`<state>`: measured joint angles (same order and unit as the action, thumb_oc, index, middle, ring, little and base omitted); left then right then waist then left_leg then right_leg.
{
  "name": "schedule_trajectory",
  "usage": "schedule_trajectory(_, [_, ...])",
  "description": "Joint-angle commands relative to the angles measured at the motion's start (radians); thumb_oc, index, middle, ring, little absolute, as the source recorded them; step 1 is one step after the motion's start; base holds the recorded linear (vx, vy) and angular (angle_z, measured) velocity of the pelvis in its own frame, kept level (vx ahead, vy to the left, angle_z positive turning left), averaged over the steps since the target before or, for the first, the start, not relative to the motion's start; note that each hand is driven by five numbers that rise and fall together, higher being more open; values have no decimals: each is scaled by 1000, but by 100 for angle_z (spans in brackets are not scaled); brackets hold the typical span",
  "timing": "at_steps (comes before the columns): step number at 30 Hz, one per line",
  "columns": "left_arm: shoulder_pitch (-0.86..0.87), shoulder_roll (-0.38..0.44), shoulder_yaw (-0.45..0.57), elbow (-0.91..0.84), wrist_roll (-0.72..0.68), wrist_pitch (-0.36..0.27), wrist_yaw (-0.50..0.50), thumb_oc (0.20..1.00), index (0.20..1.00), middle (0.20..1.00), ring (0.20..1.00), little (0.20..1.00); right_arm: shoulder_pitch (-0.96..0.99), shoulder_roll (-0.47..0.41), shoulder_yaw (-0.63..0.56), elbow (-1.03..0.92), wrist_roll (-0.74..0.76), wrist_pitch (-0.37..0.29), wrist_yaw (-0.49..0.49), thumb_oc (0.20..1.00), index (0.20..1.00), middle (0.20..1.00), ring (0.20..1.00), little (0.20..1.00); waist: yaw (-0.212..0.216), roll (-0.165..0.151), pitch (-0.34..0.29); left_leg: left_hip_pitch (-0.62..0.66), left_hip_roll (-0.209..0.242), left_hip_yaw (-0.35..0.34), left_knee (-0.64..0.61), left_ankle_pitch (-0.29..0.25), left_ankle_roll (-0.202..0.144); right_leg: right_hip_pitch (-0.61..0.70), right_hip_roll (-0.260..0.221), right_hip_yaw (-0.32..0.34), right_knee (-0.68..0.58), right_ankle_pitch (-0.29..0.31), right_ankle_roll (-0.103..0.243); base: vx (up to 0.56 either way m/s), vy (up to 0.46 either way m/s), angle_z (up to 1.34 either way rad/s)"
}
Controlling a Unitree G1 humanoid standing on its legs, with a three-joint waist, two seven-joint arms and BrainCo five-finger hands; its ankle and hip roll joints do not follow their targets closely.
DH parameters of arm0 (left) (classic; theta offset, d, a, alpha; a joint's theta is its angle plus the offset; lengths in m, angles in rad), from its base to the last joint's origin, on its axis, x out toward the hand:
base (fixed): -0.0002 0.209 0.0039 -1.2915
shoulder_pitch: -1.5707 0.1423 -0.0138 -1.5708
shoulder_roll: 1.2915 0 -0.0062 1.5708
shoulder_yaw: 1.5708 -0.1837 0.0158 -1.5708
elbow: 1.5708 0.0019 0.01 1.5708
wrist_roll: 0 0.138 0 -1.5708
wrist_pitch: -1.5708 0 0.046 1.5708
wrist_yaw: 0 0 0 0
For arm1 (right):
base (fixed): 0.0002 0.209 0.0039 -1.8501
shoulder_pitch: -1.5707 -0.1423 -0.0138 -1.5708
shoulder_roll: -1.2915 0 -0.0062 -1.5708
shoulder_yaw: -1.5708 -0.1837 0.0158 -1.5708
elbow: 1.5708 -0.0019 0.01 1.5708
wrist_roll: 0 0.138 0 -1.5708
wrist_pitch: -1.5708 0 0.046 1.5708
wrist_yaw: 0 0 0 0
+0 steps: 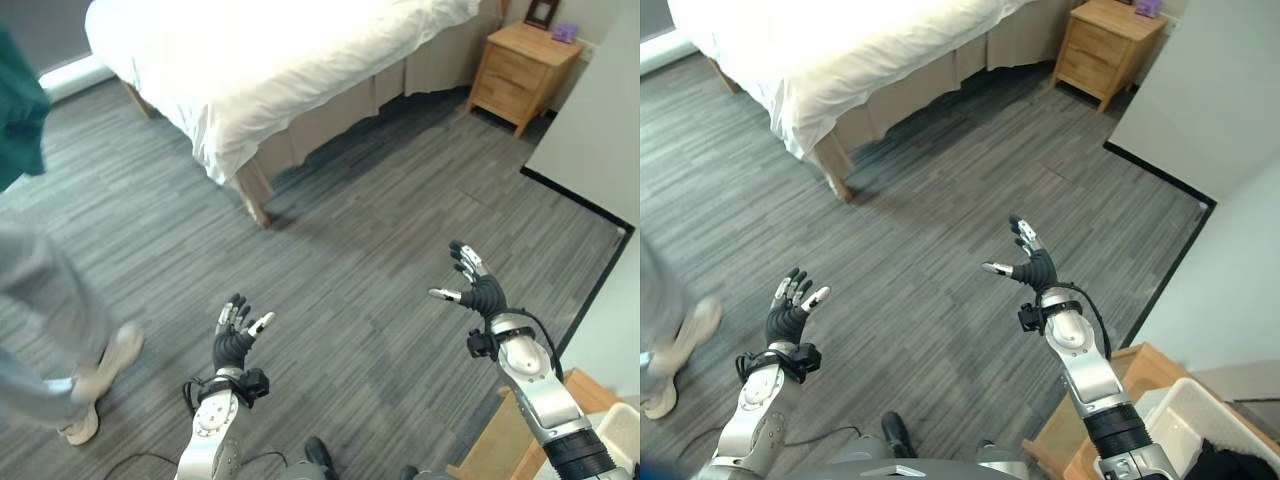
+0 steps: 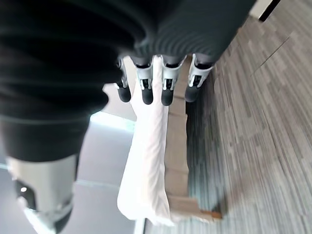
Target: Pick up bed clothes into laundry basket.
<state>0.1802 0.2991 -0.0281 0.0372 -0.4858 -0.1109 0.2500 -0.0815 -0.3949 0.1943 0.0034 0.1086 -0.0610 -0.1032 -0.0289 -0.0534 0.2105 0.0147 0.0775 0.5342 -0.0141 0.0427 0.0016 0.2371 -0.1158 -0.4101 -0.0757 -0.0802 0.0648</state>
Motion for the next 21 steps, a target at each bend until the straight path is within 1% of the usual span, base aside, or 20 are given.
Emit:
schedule_trajectory(1, [-10,31,57,-34,69,-37,-13,1000,1000,1000,1000,1000,-4,-23,-58,-44,-19,-43,1,1000,1000,1000,1000,1000,-48,21,-38,-30,234,147,-7,118,-130,-13,-27,-69,-11,-65,15,207,168,47])
schedule_trajectory(3, [4,33,62,-31,74,-31,-23,1000,1000,1000,1000,1000,-21,-33,-45,-33,-37,-41,11,1000,1000,1000,1000,1000,-46,27,-43,-22,236,174,-9,117,-123,0,-36,-89,-8,-67,19,165,144,40])
schedule_trajectory(6, [5,48,67,-26,87,-27,-23,1000,1000,1000,1000,1000,-61,-46,-26,-27,-64,-38,9,1000,1000,1000,1000,1000,-37,20,-47,-24,228,171,-8,111,-118,13,-48,-95,-3,-64,23,206,154,16])
schedule_trajectory(7, [-6,66,71,-23,102,-32,-25,1000,1000,1000,1000,1000,-105,-41,0,-15,-82,-39,10,1000,1000,1000,1000,1000,-17,1,-49,-30,206,157,-2,89,-100,25,-70,-98,13,-52,34,319,218,7])
schedule_trajectory(9, [-28,94,80,-15,114,-28,-21,1000,1000,1000,1000,1000,-129,-25,6,-14,-83,-41,9,1000,1000,1000,1000,1000,-2,-25,-49,-26,174,156,0,56,-71,22,-115,-115,84,-38,55,294,211,16])
schedule_trajectory(10, [-43,109,77,-11,114,-27,-16,1000,1000,1000,1000,1000,-138,-24,12,-16,-82,-43,11,1000,1000,1000,1000,1000,2,-35,-48,-22,161,152,-1,43,-61,14,-134,-123,130,-13,61,250,172,29])
schedule_trajectory(11, [-64,125,72,-10,113,-27,-9,1000,1000,1000,1000,1000,-149,-19,19,-14,-83,-42,7,1000,1000,1000,1000,1000,4,-46,-43,-19,141,145,-3,26,-45,-2,-163,-129,195,21,73,239,172,53])
schedule_trajectory(12, [-89,141,69,-8,113,-24,-3,1000,1000,1000,1000,1000,-156,-16,22,-11,-86,-43,4,1000,1000,1000,1000,1000,1,-57,-37,-10,117,137,-8,3,-28,-25,-202,-136,273,70,89,266,220,57])
schedule_trajectory(13, [-105,155,63,-9,110,-23,1,1000,1000,1000,1000,1000,-167,-12,30,-7,-84,-42,-2,1000,1000,1000,1000,1000,-6,-62,-27,3,88,121,-16,-19,-9,-48,-237,-130,360,127,97,277,272,93])
schedule_trajectory(14, [-113,166,59,-12,111,-21,1,1000,1000,1000,1000,1000,-177,-4,35,-5,-80,-43,-4,1000,1000,1000,1000,1000,-21,-64,-13,15,55,97,-31,-36,10,-93,-267,-101,458,163,111,193,208,120])
schedule_trajectory(15, [-113,166,60,-12,111,-21,1,1000,1000,1000,1000,1000,-178,-4,36,-4,-80,-43,-5,1000,1000,1000,1000,1000,-22,-67,-14,14,51,97,-33,-37,12,-96,-272,-100,464,161,113,243,199,161])
schedule_trajectory(16, [-125,184,57,-21,127,-20,-7,1000,1000,1000,1000,1000,-172,13,36,1,-73,-47,-7,1000,1000,1000,1000,1000,-46,-55,7,40,34,64,-60,-53,21,-170,-274,-31,551,180,129,152,100,131])
schedule_trajectory(17, [-126,184,58,-21,127,-20,-7,1000,1000,1000,1000,1000,-174,14,37,3,-73,-48,-7,1000,1000,1000,1000,1000,-45,-59,5,37,29,66,-60,-56,24,-182,-282,-24,563,177,133,352,105,84])
schedule_trajectory(18, [-137,190,52,-23,127,-25,-8,1000,1000,1000,1000,1000,-169,26,41,12,-63,-52,-7,1000,1000,1000,1000,1000,-57,-40,24,44,31,15,-65,-63,16,-241,-250,33,551,99,105,196,18,75])
schedule_trajectory(19, [-137,190,52,-23,127,-25,-8,1000,1000,1000,1000,1000,-170,26,41,12,-63,-53,-7,1000,1000,1000,1000,1000,-57,-40,23,43,31,15,-65,-63,15,-242,-250,33,551,98,104,305,23,72])
schedule_trajectory(20, [-142,190,48,-24,120,-27,-10,1000,1000,1000,1000,1000,-168,29,43,11,-58,-51,-4,1000,1000,1000,1000,1000,-62,-31,32,49,31,-8,-69,-68,10,-270,-235,54,512,59,96,270,-14,106])
schedule_trajectory(21, [-145,187,42,-19,115,-28,-15,1000,1000,1000,1000,1000,-165,29,49,10,-52,-49,-1,1000,1000,1000,1000,1000,-74,-15,41,62,32,-40,-70,-82,-1,-283,-199,67,418,6,77,378,-45,66])
